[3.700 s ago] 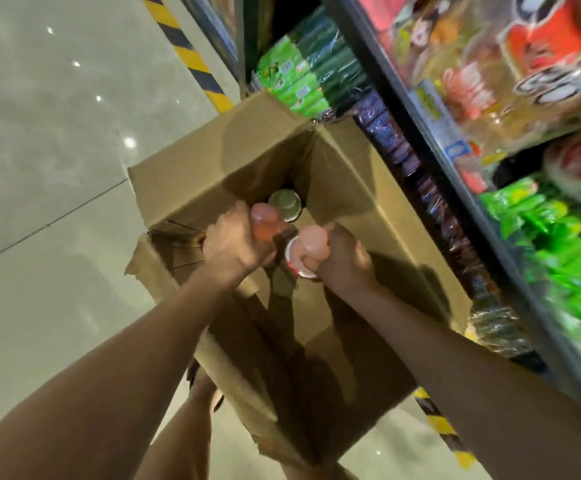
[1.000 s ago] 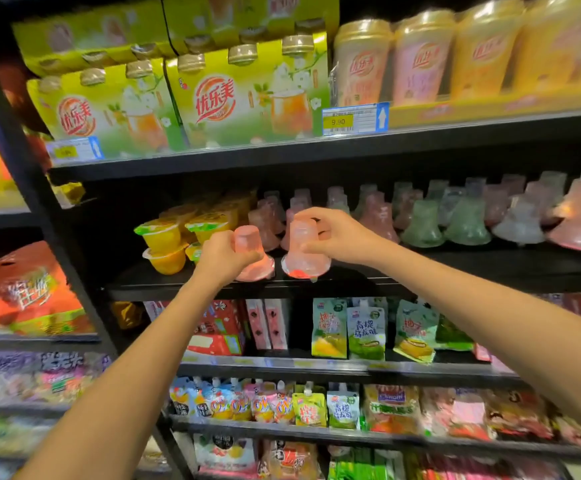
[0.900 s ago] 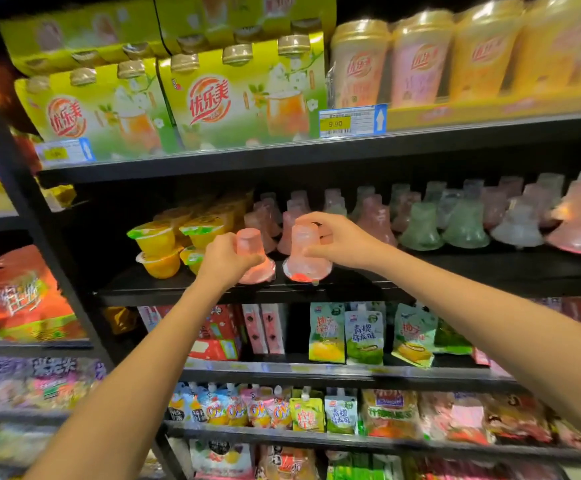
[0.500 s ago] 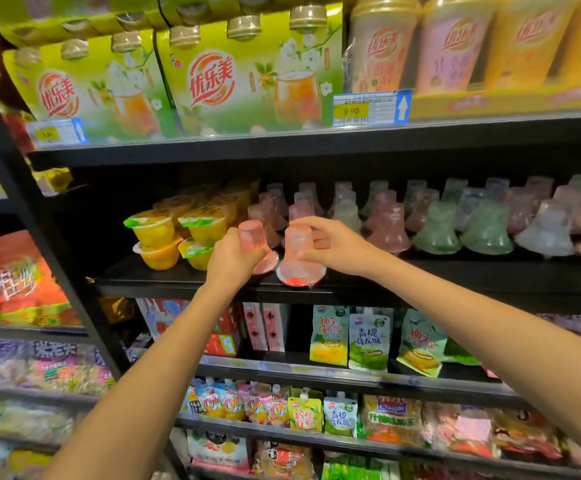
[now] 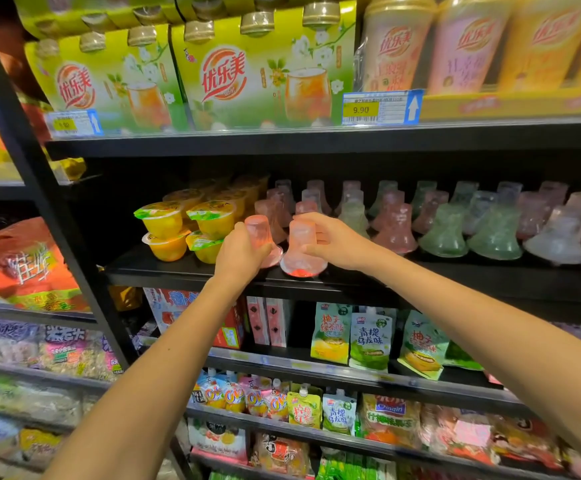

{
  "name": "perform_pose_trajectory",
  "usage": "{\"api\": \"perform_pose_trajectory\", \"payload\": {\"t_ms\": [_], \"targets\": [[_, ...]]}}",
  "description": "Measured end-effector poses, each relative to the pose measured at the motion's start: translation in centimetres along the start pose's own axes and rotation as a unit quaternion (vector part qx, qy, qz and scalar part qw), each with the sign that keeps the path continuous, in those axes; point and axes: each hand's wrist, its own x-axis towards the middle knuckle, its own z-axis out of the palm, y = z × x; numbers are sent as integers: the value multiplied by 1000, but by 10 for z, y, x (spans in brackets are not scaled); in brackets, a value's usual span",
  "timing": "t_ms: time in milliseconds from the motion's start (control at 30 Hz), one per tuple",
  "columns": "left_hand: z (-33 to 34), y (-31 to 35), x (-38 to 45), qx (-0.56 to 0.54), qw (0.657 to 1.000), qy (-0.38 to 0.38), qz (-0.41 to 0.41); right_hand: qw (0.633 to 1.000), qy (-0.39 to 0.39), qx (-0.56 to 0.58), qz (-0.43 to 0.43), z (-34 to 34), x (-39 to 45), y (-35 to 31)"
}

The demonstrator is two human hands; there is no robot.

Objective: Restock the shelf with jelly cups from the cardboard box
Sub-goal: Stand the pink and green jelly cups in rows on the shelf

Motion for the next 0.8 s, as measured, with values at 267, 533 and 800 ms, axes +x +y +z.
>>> {"api": "perform_pose_trajectory", "payload": {"t_ms": [267, 533, 800], "targets": [[-7, -1, -17, 12, 999, 11, 48, 997, 32, -71, 13, -6, -8, -19], [-28, -19, -50, 65, 992, 11, 112, 989, 68, -129, -21, 15, -14, -48], [-80, -51, -81, 208, 959, 58, 183, 959, 33, -235, -156, 61, -9, -87]]}}
